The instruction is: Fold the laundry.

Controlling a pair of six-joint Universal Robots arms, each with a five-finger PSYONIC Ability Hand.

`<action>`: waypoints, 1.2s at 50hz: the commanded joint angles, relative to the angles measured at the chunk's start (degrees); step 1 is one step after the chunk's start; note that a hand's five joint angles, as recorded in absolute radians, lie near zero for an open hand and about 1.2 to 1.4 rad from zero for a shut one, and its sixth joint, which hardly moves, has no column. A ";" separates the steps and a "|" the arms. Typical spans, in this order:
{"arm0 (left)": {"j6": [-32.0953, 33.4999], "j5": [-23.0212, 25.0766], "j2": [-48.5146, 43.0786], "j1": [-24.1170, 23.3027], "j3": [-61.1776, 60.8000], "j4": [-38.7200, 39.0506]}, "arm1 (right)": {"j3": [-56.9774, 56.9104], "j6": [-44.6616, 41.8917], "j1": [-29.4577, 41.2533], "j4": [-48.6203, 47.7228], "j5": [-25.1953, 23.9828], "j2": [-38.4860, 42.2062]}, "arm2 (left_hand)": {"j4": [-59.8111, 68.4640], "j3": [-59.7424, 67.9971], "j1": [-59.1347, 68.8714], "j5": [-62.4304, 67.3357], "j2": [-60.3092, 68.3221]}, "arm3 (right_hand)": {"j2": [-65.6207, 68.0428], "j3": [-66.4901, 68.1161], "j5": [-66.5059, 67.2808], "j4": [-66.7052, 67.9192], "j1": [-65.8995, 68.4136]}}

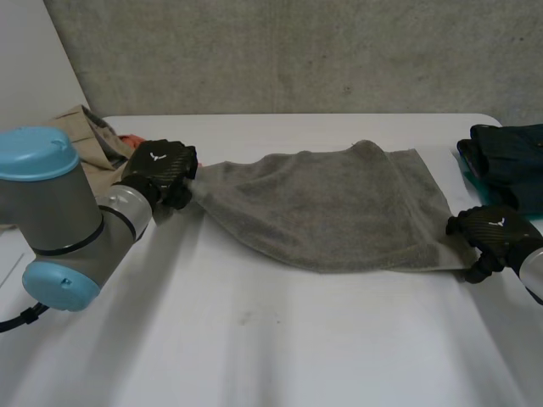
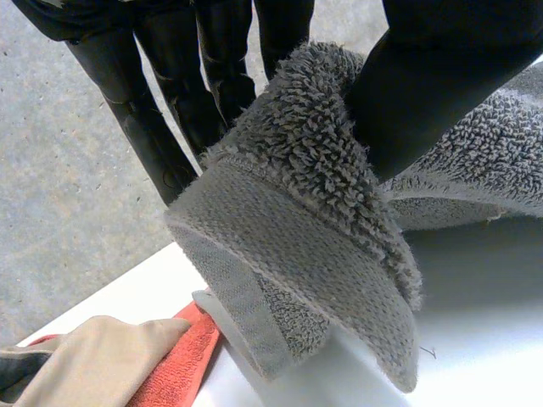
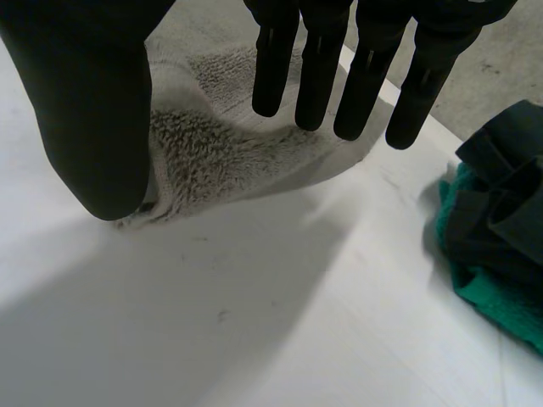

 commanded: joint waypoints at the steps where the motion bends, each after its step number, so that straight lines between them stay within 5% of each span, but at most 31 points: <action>1: -0.49 0.00 0.80 0.19 -0.80 -0.06 | -3.13 2.20 1.89 -0.39 0.37 3.81 | 11.15 11.53 14.36 13.51 11.29 | 10.47 10.44 9.97 10.59 9.44; 5: -0.49 -0.09 0.88 0.19 -0.97 -0.06 | -4.01 2.64 2.07 -0.57 0.54 4.34 | 11.15 11.53 14.36 13.51 11.29 | 26.93 26.91 26.44 27.06 25.90; 7: -0.57 -0.09 0.97 0.19 -0.97 -0.23 | -4.54 2.99 2.24 -0.57 0.54 4.34 | 11.15 11.53 14.36 13.51 11.29 | 50.55 50.52 50.06 50.68 49.52; 12: -0.49 -0.17 3.34 0.46 -1.06 -4.00 | -5.68 2.73 1.81 0.39 1.16 2.33 | 11.15 11.53 14.36 13.51 11.29 | 50.63 50.60 50.13 50.75 49.60; 21: 0.74 -0.17 12.39 0.63 -1.15 -22.89 | -15.06 1.24 -2.05 26.36 3.44 -19.80 | 11.15 11.53 14.36 13.51 11.29 | 50.63 50.60 50.13 50.75 49.60; 26: 5.29 0.44 18.88 0.54 -4.21 -36.15 | -22.72 -6.84 -3.64 43.18 3.36 -21.67 | 11.15 11.53 14.36 13.51 11.29 | 50.63 50.60 50.13 50.75 49.60; 33: 16.29 0.88 21.19 0.02 -10.37 -37.15 | -22.13 -20.11 -2.33 52.16 5.98 -19.40 | 11.15 11.53 14.36 13.51 11.29 | 50.63 50.60 50.13 50.75 49.60; 44: 18.67 -0.70 4.06 0.02 1.55 -24.85 | -32.80 -15.40 9.26 41.74 20.39 0.01 | 11.15 11.53 14.36 13.51 11.29 | 50.63 50.60 50.13 50.75 49.60; 53: 16.75 -2.01 -4.21 -1.21 35.72 -10.92 | -53.75 -0.98 13.23 18.97 21.72 4.61 | 11.15 11.53 14.36 13.51 11.29 | 50.63 50.60 50.13 50.75 49.60; 60: 11.48 -5.36 -1.50 -1.22 38.06 6.68 | -51.75 5.71 14.11 -3.45 22.16 0.66 | 11.15 11.53 14.36 13.51 11.29 | 50.63 50.60 50.13 50.75 49.60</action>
